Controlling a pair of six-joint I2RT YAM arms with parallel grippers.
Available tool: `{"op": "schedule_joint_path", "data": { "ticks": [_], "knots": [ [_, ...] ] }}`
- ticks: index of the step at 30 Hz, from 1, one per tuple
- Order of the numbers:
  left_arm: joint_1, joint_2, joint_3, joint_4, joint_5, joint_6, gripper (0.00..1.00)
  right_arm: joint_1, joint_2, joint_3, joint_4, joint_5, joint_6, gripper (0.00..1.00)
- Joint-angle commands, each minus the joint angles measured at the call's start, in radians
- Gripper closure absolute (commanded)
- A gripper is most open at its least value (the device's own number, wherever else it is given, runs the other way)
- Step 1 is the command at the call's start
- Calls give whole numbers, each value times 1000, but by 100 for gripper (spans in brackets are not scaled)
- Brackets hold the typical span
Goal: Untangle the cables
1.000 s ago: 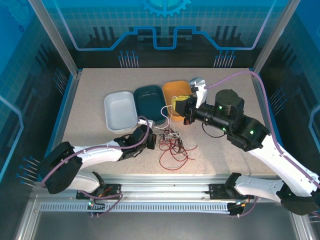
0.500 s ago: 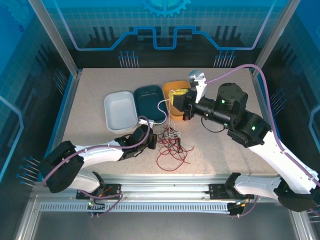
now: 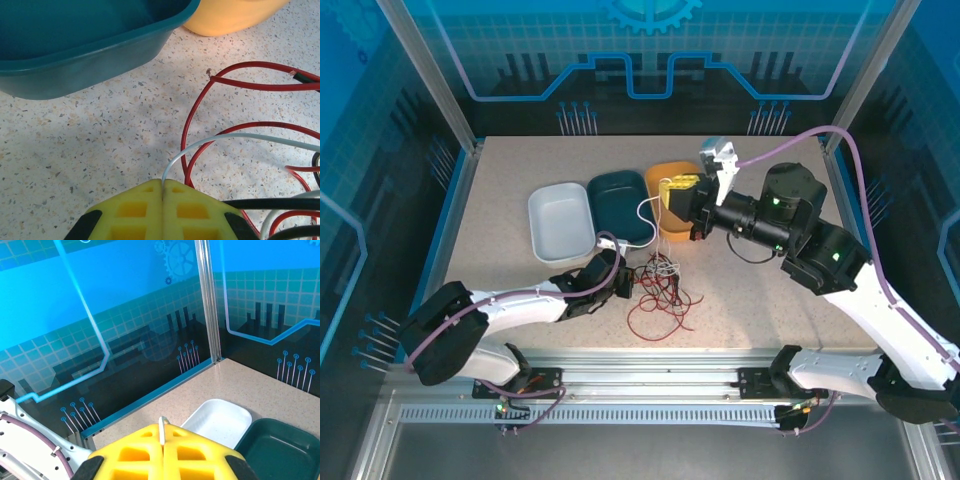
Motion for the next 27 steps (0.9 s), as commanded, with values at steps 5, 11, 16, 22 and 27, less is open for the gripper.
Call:
{"op": "schedule_joint_path", "data": {
  "ticks": [5, 11, 16, 22, 27],
  "knots": [
    [-5, 4, -18, 20, -8, -16, 100, 14, -3, 109, -3, 64, -88, 100],
    [-6, 8, -20, 17, -6, -24, 100, 14, 8, 145, -10, 62, -105, 100],
    [-6, 6, -20, 22, -4, -27, 100, 13, 5, 154, -18, 74, -108, 100],
    [-5, 5, -19, 20, -8, -25, 100, 14, 11, 201, -41, 78, -133, 100],
    [-5, -8, -19, 16, -12, -31, 100, 13, -13, 139, -27, 109, -126, 100]
  ]
}}
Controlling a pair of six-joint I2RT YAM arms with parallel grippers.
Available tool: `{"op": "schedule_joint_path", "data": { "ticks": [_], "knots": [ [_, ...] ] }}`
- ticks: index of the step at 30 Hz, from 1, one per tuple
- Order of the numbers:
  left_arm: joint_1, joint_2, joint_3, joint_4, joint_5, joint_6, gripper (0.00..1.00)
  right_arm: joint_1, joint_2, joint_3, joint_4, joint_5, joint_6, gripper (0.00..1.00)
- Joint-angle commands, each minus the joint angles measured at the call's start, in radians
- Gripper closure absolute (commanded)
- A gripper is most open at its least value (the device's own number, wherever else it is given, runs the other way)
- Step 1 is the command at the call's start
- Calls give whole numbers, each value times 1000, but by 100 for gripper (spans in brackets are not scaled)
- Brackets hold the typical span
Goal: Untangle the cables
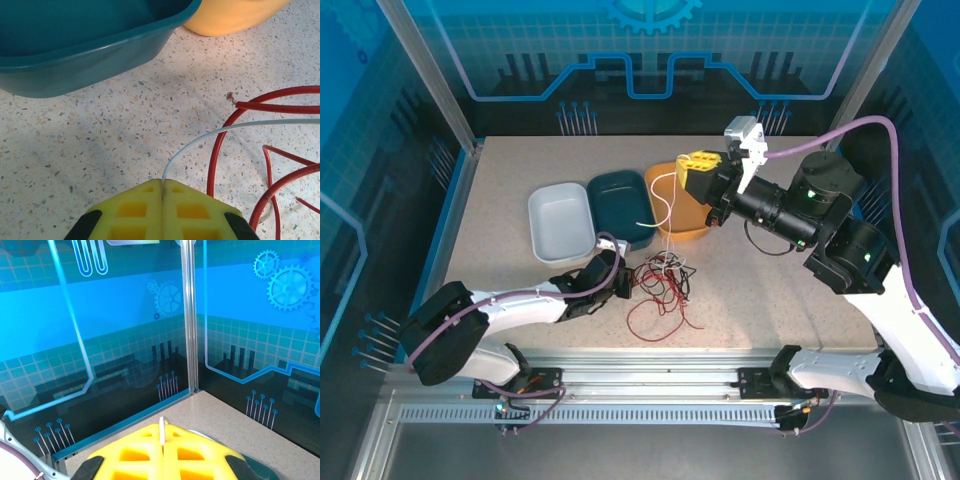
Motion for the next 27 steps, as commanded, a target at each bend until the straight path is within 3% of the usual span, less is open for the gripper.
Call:
{"op": "schedule_joint_path", "data": {
  "ticks": [1, 9, 16, 21, 27],
  "knots": [
    [-5, -16, -11, -1, -15, -19, 100, 14, -35, -34, 30, 46, -10, 100],
    [-5, -143, 30, -66, -66, 50, 100, 7, -131, -282, 64, 179, 82, 100],
    [-5, -269, 110, -142, -40, 148, 100, -51, -193, -482, 35, 216, 224, 100],
    [-5, -321, 201, -149, -30, 240, 100, -160, -178, -442, -28, 160, 257, 100],
    [-3, -307, 323, -126, 17, 314, 100, -257, -106, -264, -82, 118, 167, 100]
  ]
}}
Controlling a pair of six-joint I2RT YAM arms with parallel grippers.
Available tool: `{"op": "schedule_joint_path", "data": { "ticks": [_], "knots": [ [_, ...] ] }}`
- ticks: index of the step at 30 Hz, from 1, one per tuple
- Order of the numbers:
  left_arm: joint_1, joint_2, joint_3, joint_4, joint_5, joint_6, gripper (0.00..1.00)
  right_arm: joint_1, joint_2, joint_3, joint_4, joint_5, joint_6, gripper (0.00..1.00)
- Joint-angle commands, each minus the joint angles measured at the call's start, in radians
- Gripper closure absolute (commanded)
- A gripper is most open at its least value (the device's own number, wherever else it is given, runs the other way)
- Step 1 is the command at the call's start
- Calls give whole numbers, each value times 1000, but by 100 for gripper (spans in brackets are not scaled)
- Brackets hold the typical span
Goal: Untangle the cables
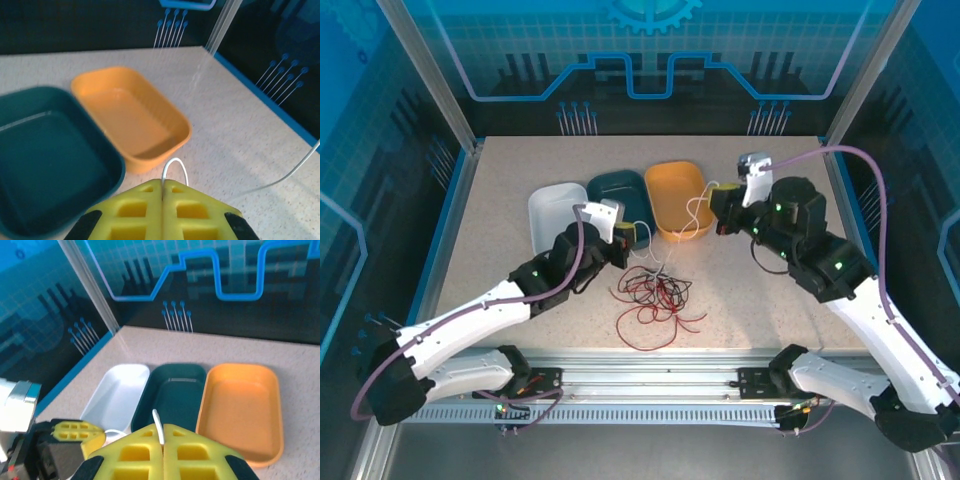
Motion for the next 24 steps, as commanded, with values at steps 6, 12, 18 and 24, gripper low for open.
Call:
{"op": "schedule_joint_path", "data": {
  "ticks": [6, 12, 18, 24],
  "knots": [
    [-1, 43, 159, -3, 124, 107, 100, -74, 41, 164, -43, -9, -79, 100],
    [1, 52, 237, -13, 184, 146, 100, -124, 12, 182, -70, -14, -83, 100],
    [1, 76, 291, -23, 219, 154, 100, -139, -53, 130, -83, -40, -38, 100],
    [0, 47, 320, -10, 243, 157, 100, -141, -153, -38, -84, 0, 41, 100]
  ]
}}
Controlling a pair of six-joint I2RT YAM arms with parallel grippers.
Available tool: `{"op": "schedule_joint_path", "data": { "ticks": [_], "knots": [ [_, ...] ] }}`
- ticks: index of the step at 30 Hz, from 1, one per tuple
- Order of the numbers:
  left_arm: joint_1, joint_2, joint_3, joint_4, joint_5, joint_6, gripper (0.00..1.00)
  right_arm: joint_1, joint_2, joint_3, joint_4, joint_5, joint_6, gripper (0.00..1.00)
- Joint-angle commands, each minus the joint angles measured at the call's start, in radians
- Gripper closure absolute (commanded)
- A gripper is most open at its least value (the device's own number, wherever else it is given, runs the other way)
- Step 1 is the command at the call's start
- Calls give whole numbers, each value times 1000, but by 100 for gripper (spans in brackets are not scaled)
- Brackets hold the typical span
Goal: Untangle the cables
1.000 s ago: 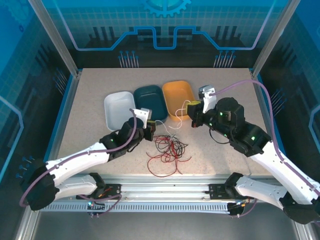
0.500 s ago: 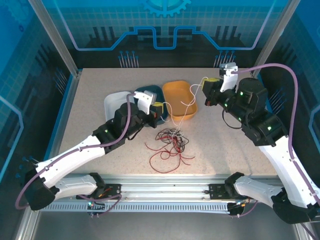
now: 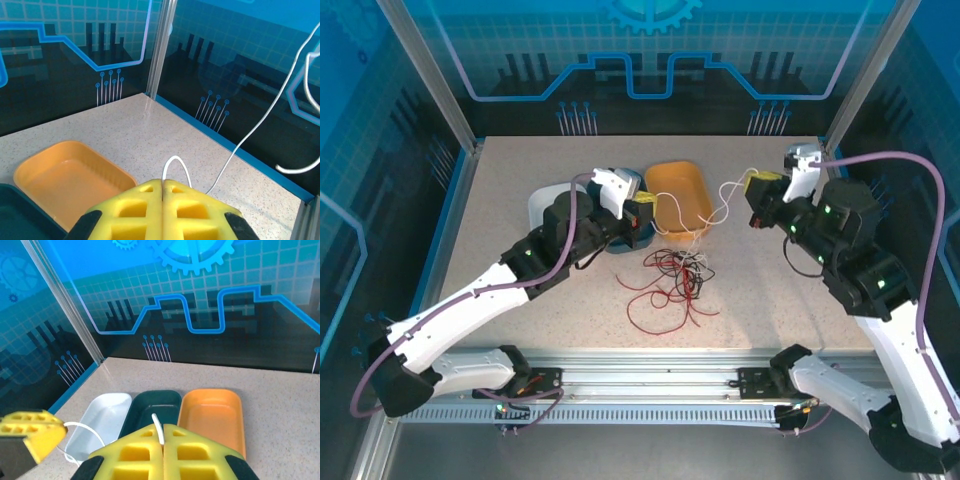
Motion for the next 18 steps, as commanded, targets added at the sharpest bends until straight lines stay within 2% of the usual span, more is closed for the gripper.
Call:
{"op": "schedule_joint_path", "data": {
  "ticks": [1, 8, 18],
  "knots": [
    [0, -22, 64, 10, 44, 28, 100, -11, -52, -95, -8, 32, 65, 100],
    [2, -31, 155, 1, -35, 82, 100, -16, -165, -260, -12, 111, 133, 100],
    [27, -64, 201, 50, -86, 139, 100, -36, -248, -362, -194, 322, 211, 100]
  ]
}}
